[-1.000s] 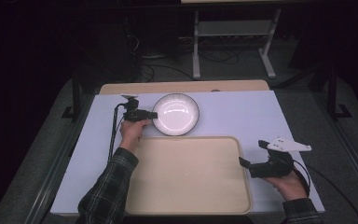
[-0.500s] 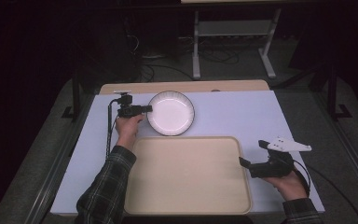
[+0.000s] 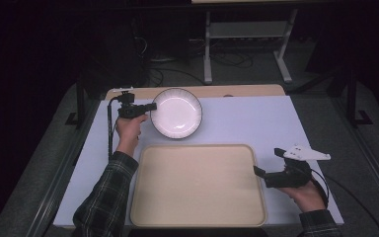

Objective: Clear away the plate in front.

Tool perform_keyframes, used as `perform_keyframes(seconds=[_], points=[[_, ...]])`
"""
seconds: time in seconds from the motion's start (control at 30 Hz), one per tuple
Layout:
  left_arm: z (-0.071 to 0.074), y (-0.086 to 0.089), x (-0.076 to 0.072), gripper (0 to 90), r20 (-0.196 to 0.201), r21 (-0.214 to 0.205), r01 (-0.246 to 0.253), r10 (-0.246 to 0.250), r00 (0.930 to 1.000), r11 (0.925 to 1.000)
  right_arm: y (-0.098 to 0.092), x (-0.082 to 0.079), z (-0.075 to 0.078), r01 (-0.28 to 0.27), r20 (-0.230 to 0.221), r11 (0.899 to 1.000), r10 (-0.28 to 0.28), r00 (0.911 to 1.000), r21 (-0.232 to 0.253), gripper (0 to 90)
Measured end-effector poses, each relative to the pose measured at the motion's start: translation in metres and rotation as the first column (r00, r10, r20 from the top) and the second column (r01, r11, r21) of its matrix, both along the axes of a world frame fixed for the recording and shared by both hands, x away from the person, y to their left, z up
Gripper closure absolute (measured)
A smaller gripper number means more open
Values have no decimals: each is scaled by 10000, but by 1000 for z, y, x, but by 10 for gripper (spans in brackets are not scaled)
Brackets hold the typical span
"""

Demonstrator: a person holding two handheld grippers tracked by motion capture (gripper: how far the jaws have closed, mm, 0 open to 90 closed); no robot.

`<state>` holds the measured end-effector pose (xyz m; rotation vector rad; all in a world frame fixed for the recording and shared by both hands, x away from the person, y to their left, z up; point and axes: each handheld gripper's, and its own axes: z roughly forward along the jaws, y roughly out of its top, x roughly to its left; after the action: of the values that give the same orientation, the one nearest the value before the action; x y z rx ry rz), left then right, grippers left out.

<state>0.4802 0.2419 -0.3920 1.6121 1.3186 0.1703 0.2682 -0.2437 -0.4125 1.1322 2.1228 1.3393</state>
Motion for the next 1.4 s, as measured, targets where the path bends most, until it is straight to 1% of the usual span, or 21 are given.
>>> perform_keyframes(seconds=[0.13,0.2,0.3,0.37,0.5,0.63,0.7,0.83,0.87,0.9,0.97,1.07,1.17,1.23,1.33,1.4], points=[[6,0,-4,846,93,123,311,-313,9995,9994,0,0,0,18,-15,10000,-18,10000,21,0],[8,0,-7,846,131,266,498,-502,9987,9984,0,0,0,25,-16,10000,-25,10000,31,0],[13,-2,-12,843,227,345,757,-765,9968,9965,-1,0,0,38,-7,10000,-38,10000,36,0],[16,-3,-16,842,313,355,905,-916,9953,9953,-1,0,0,48,5,10000,-48,10000,35,0],[22,-5,-26,843,449,246,1315,-1325,9902,9910,-1,0,0,47,7,10000,-47,10000,36,0],[28,-9,-37,843,624,359,1766,-1786,9819,9836,-1,0,0,52,16,10000,-52,10000,49,0],[32,-12,-43,842,661,406,1931,-1955,9785,9803,-1,0,0,58,14,10000,-58,10000,48,0],[36,-15,-53,843,715,547,2308,-2344,9695,9714,0,0,0,50,22,10000,-50,10000,44,0],[36,-16,-56,843,733,564,2347,-2384,9684,9704,0,0,0,54,21,10000,-54,10000,49,0],[37,-16,-59,843,752,676,2452,-2500,9653,9671,0,0,0,58,22,10000,-58,10000,57,0],[37,-17,-64,842,795,823,2558,-2622,9617,9632,0,0,0,49,45,10000,-50,10000,60,0],[37,-19,-71,842,747,1036,2762,-2844,9558,9555,0,0,0,43,47,10000,-43,10000,43,0],[36,-20,-78,842,703,1195,2867,-2962,9526,9505,0,0,0,48,48,10000,-48,10000,44,0],[34,-20,-83,842,639,1201,2966,-3055,9500,9474,0,0,0,49,50,10000,-50,10000,52,0],[31,-20,-90,842,563,1093,3073,-3145,9476,9453,0,-1,0,58,43,10000,-58,10000,46,0],[29,-20,-94,842,478,1068,3212,-3275,9436,9410,0,-1,0,58,48,10000,-58,10000,50,0]])
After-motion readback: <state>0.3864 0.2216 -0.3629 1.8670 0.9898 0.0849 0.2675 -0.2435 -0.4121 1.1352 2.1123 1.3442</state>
